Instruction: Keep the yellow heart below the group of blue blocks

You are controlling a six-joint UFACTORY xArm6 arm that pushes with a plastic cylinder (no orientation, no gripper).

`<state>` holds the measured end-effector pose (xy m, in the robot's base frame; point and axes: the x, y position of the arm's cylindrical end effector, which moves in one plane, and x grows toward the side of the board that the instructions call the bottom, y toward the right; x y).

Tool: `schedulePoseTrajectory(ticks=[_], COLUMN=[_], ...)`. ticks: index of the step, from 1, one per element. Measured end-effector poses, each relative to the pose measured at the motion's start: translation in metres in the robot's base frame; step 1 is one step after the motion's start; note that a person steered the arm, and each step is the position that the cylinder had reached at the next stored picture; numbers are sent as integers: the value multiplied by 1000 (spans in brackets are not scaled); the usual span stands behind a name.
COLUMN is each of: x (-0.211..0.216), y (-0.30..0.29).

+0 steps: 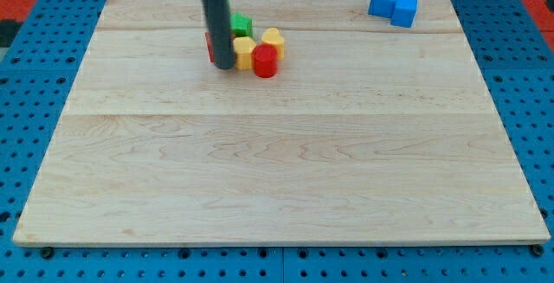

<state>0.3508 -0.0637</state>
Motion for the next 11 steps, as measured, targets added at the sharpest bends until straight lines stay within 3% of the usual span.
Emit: schedulePoseTrajectory(ticks=[4,7,11], x=[-41,-65,-55], y=[6,110,184])
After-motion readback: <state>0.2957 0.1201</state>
